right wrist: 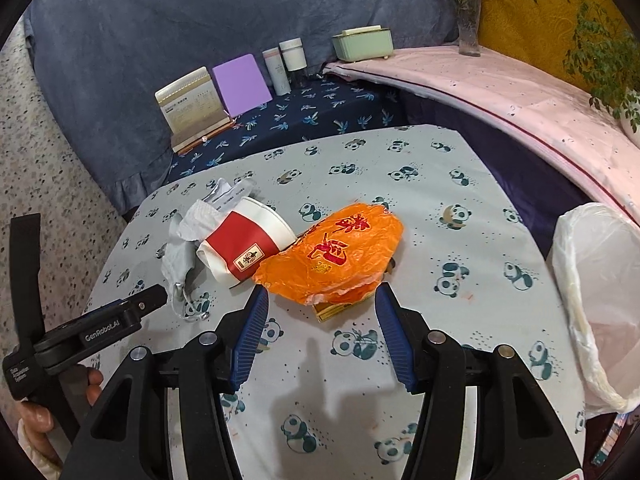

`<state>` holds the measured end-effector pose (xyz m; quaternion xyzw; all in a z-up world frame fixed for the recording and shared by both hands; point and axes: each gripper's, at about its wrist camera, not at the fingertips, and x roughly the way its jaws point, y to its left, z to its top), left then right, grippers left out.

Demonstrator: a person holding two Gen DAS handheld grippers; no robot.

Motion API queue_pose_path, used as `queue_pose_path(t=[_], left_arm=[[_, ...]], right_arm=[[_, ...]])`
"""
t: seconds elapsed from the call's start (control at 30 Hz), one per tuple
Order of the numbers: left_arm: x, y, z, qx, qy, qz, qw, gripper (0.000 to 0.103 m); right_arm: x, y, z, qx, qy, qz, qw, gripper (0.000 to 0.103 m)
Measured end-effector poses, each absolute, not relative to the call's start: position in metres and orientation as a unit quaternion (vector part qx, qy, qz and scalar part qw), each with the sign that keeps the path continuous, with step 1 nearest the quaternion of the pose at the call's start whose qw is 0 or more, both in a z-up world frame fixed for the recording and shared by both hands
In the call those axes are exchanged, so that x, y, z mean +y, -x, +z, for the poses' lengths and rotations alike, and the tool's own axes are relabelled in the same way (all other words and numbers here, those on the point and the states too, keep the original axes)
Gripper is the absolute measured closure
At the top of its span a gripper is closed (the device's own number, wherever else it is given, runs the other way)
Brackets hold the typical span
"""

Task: Collect trash
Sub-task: 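Grasp the orange printed bag with the right tool while the left grasps the grey cloth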

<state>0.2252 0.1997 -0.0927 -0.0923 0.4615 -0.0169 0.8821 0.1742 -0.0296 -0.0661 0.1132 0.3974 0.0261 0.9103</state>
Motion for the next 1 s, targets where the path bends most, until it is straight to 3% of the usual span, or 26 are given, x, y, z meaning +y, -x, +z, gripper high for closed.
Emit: queue_pose_path(t=[0.3, 0.4, 0.47, 0.57, 0.6, 0.73, 0.87, 1.0], left_arm=[[0.2, -0.262, -0.111, 0.476, 0.096, -0.021, 0.874, 0.029], [0.197, -0.268, -0.116, 0.488, 0.096, -0.036, 0.867, 0.05], [0.196, -0.27, -0.12, 0.496, 0.098, -0.045, 0.861, 0.072], [0.195, -0.268, -0.123, 0.498, 0.093, -0.048, 0.861, 0.089], [0.195, -0.266, -0.123, 0.498, 0.093, -0.051, 0.861, 0.089], [0.197, -0.258, -0.119, 0.492, 0.094, -0.051, 0.864, 0.092], [0.199, -0.246, -0.11, 0.484, 0.1, -0.049, 0.868, 0.092], [0.197, -0.232, -0.096, 0.473, 0.103, -0.052, 0.873, 0.093]], right_arm=[[-0.03, -0.195, -0.084, 0.411, -0.147, 0.021, 0.899, 0.042], [-0.03, -0.199, -0.089, 0.416, -0.153, 0.015, 0.896, 0.042], [-0.033, -0.201, -0.092, 0.418, -0.16, 0.012, 0.894, 0.042], [-0.035, -0.202, -0.097, 0.423, -0.169, 0.013, 0.89, 0.042], [-0.035, -0.203, -0.098, 0.425, -0.17, 0.013, 0.889, 0.046], [-0.034, -0.202, -0.101, 0.433, -0.164, 0.016, 0.886, 0.079], [-0.033, -0.197, -0.096, 0.427, -0.16, 0.018, 0.89, 0.088], [-0.033, -0.187, -0.082, 0.409, -0.152, 0.022, 0.899, 0.089]])
